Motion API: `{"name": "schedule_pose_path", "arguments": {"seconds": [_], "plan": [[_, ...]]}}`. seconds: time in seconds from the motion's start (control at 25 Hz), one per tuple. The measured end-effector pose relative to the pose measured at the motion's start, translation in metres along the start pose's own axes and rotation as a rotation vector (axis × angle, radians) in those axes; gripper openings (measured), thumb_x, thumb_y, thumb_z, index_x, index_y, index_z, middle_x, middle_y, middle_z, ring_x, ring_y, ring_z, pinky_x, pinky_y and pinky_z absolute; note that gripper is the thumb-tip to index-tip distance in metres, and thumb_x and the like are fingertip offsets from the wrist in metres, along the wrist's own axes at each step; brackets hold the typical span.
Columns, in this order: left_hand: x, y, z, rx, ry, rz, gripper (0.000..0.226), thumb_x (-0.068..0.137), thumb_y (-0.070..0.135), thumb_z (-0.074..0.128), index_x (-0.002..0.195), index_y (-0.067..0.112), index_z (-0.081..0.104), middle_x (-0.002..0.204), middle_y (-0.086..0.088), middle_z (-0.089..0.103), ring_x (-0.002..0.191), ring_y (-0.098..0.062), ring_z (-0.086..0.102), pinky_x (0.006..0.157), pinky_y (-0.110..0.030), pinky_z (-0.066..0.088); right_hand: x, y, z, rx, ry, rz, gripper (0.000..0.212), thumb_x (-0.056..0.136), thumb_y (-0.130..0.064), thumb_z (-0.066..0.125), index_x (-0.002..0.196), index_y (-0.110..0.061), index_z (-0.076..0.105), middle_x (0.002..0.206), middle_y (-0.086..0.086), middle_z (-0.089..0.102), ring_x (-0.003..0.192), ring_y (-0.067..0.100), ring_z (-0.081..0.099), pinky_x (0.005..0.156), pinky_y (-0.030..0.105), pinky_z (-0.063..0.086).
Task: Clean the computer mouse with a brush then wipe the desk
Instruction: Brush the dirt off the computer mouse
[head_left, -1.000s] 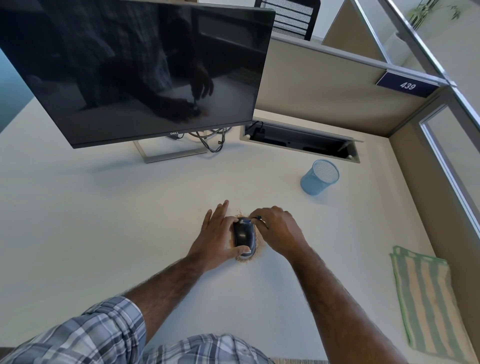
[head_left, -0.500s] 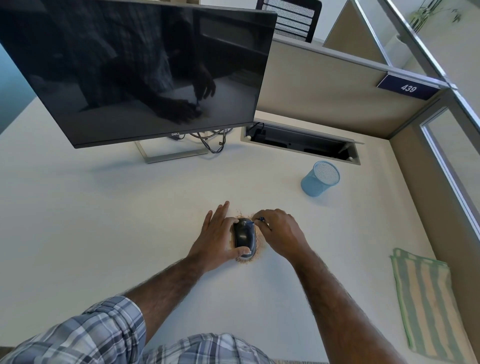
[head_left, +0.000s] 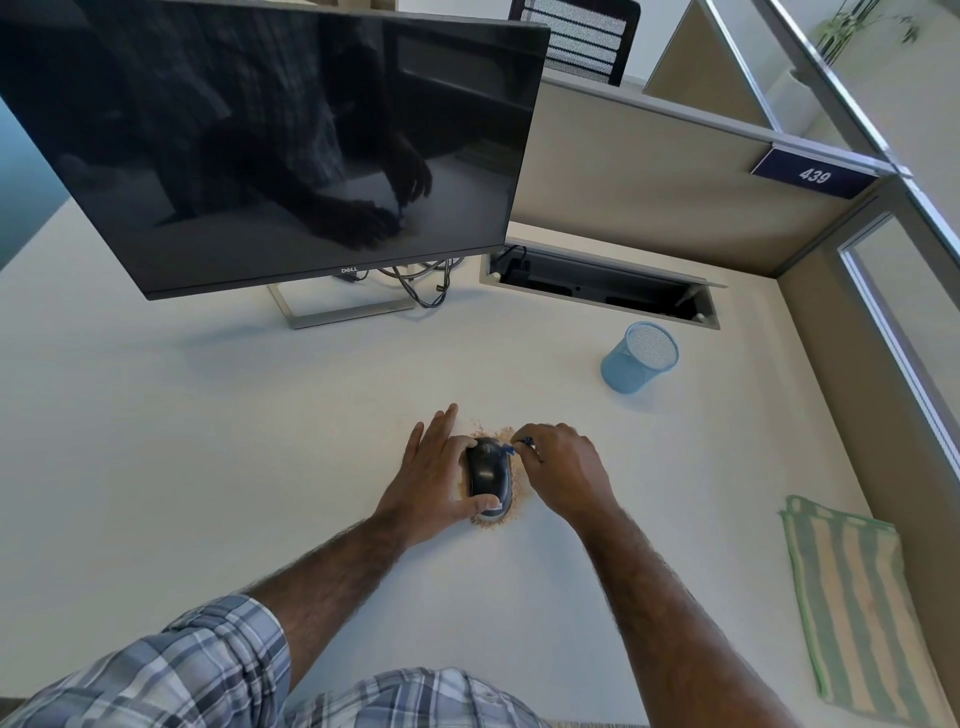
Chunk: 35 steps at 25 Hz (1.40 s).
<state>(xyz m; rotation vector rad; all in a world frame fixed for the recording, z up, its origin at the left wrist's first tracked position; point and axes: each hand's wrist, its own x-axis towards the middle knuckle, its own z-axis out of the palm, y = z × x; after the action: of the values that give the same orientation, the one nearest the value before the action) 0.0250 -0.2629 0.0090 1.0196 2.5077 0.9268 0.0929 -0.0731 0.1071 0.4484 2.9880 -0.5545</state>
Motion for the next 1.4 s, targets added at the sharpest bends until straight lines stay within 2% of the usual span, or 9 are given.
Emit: {"name": "schedule_pose_path", "arguments": {"seconds": [0.32, 0.44, 0.64, 0.76, 0.96, 1.08, 1.24, 1.4], "plan": [[-0.001, 0.004, -0.003, -0.03, -0.009, -0.014, 0.091, 0.077, 0.078, 0.061, 0.144, 0.022, 0.037, 0.172, -0.004, -0.006, 0.158, -0.018, -0.01, 0.127, -0.042, -0.006, 0.002, -0.016, -0.003, 0.027, 0.052, -0.01, 0.02, 0.097, -0.027, 0.051, 0.096, -0.025, 0.07, 0.091, -0.009, 0.072, 0.081, 0.015, 0.06, 0.083, 0.037, 0.049], [-0.001, 0.004, -0.005, -0.028, -0.015, -0.021, 0.095, 0.078, 0.077, 0.063, 0.149, 0.023, 0.031, 0.172, -0.003, -0.009, 0.158, -0.018, -0.01, 0.127, -0.039, -0.007, 0.005, -0.026, -0.002, 0.077, 0.069, 0.043, 0.02, 0.095, -0.027, 0.05, 0.094, -0.022, 0.07, 0.085, -0.005, 0.072, 0.076, 0.018, 0.062, 0.079, 0.036, 0.051], [0.0, 0.005, -0.005, 0.014, -0.027, -0.019, 0.108, 0.082, 0.078, 0.062, 0.159, 0.017, 0.018, 0.172, -0.004, -0.012, 0.158, -0.018, -0.013, 0.128, -0.042, -0.005, 0.012, -0.045, 0.0, 0.148, -0.031, 0.143, 0.021, 0.092, -0.031, 0.049, 0.089, -0.022, 0.067, 0.08, -0.004, 0.068, 0.073, 0.019, 0.063, 0.07, 0.038, 0.057], [0.0, 0.004, -0.004, 0.023, -0.027, -0.025, 0.11, 0.081, 0.08, 0.062, 0.159, 0.017, 0.016, 0.172, -0.003, -0.013, 0.158, -0.018, -0.013, 0.127, -0.039, -0.007, 0.017, -0.045, 0.001, 0.221, 0.037, 0.203, 0.02, 0.094, -0.029, 0.048, 0.091, -0.021, 0.066, 0.083, -0.005, 0.068, 0.074, 0.018, 0.063, 0.069, 0.036, 0.056], [0.001, 0.003, -0.003, 0.028, -0.033, -0.025, 0.113, 0.081, 0.081, 0.06, 0.159, 0.013, 0.015, 0.171, -0.004, -0.016, 0.157, -0.017, -0.016, 0.126, -0.037, -0.011, 0.022, -0.048, 0.001, 0.152, -0.048, 0.206, 0.019, 0.092, -0.027, 0.048, 0.084, -0.02, 0.064, 0.075, -0.005, 0.064, 0.068, 0.018, 0.062, 0.061, 0.033, 0.054], [0.002, 0.003, -0.003, 0.034, -0.03, -0.028, 0.115, 0.081, 0.083, 0.058, 0.16, 0.012, 0.014, 0.171, -0.004, -0.017, 0.157, -0.017, -0.017, 0.123, -0.033, -0.014, 0.027, -0.048, 0.0, 0.172, -0.036, 0.214, 0.02, 0.094, -0.027, 0.047, 0.086, -0.02, 0.064, 0.078, -0.006, 0.064, 0.069, 0.015, 0.061, 0.062, 0.033, 0.055], [0.002, 0.004, -0.003, 0.047, -0.047, -0.039, 0.117, 0.081, 0.083, 0.058, 0.161, 0.013, 0.011, 0.17, -0.003, -0.019, 0.156, -0.016, -0.02, 0.122, -0.031, -0.016, 0.031, -0.047, 0.0, 0.209, -0.111, 0.216, 0.017, 0.093, -0.023, 0.05, 0.085, -0.019, 0.064, 0.079, -0.005, 0.064, 0.07, 0.014, 0.061, 0.056, 0.028, 0.047], [0.002, 0.005, -0.004, 0.047, -0.038, -0.037, 0.116, 0.08, 0.082, 0.059, 0.16, 0.012, 0.012, 0.171, -0.005, -0.017, 0.157, -0.018, -0.018, 0.125, -0.035, -0.012, 0.036, -0.044, -0.003, 0.203, -0.113, 0.215, 0.02, 0.097, -0.022, 0.046, 0.09, -0.016, 0.064, 0.086, -0.002, 0.065, 0.075, 0.016, 0.061, 0.062, 0.033, 0.05]]}}
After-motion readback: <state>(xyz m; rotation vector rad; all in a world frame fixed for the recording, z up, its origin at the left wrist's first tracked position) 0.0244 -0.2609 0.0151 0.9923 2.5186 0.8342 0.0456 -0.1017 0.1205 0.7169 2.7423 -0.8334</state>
